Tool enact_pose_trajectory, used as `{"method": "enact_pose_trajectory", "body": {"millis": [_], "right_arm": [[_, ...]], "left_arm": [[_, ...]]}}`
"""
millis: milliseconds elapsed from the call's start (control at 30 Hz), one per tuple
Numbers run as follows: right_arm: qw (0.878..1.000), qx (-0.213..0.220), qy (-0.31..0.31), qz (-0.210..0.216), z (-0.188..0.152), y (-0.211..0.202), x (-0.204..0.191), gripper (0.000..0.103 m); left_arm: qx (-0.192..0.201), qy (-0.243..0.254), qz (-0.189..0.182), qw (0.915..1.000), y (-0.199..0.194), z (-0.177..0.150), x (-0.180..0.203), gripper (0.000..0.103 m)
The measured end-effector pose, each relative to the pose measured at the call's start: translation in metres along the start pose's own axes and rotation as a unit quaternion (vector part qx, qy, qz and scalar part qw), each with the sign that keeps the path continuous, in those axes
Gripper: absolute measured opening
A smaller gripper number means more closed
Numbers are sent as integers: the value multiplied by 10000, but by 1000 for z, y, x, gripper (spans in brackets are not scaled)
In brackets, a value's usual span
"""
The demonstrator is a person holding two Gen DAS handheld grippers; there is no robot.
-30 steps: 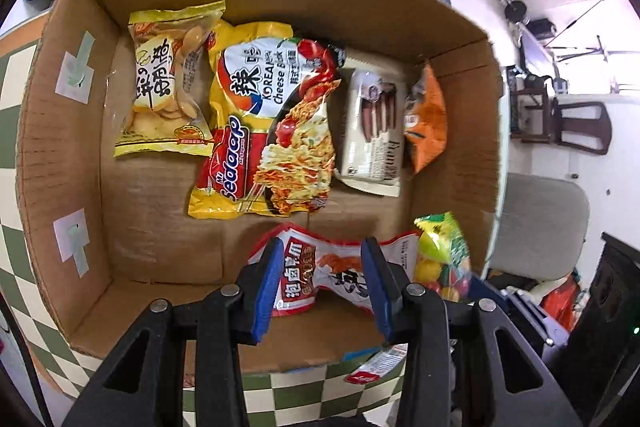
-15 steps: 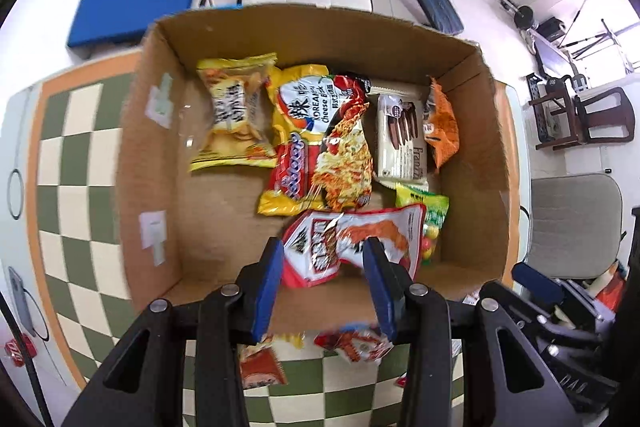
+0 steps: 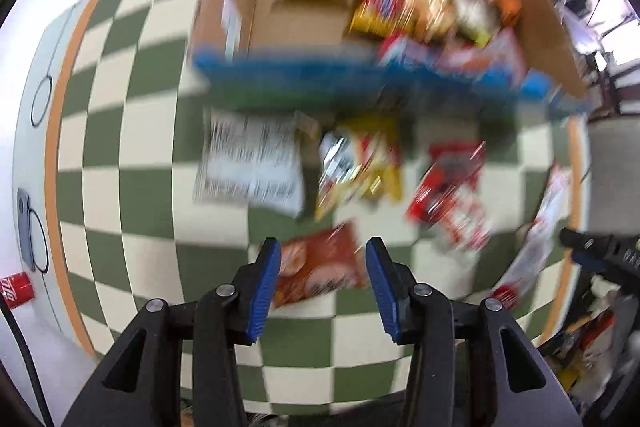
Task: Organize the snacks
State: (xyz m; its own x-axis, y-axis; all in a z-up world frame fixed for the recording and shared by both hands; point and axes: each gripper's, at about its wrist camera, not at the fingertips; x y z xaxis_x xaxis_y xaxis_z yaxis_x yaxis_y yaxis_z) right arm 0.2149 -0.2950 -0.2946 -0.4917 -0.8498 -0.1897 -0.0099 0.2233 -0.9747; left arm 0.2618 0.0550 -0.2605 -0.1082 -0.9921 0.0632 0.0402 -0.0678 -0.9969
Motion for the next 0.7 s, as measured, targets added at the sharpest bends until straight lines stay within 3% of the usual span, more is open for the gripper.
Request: {"method": "enact_pose_trajectory", "body": {"millis": [200,300,433,600,633,667,700], "right_arm": [[9981,-425,319,-306,-16,46,32,89],[9972,-561,247,-426,-19,58,30,89],[9966,-683,243,-382,-22,66,25,89],[9969,-705,67,-342,-27,66,14,89],[9969,-710,52,-334,-27,67,11,89],[9968,-723,30,-330,-28,67,9,89],[9967,-750,14,-324,-30,68,8,89]], "left_arm": [[-434,866,420,9944,52,-18,6,42],[-550,1656,682,9823,71,-20,19,42],[-641,2419,659,9659,79,-20,31,43],[-1049,2916,231,9505,84,-18,41,43],[-1127,2998,176,9472,87,-19,44,45],[-1146,3063,121,9449,88,-20,48,58],[-1187,3106,83,9431,90,-19,51,64]]}}
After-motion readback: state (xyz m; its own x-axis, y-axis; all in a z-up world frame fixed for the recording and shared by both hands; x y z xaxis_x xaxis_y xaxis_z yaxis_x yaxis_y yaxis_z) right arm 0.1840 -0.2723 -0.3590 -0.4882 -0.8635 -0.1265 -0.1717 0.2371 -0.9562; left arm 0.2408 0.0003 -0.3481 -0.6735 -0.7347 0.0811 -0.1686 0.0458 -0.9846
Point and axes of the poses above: each gripper's, at about its wrist camera, not at the fingertips, and y roughly the way its jaws point, x to its right, z to its top, and after that the axes turned 4 degrees about x, right-handed
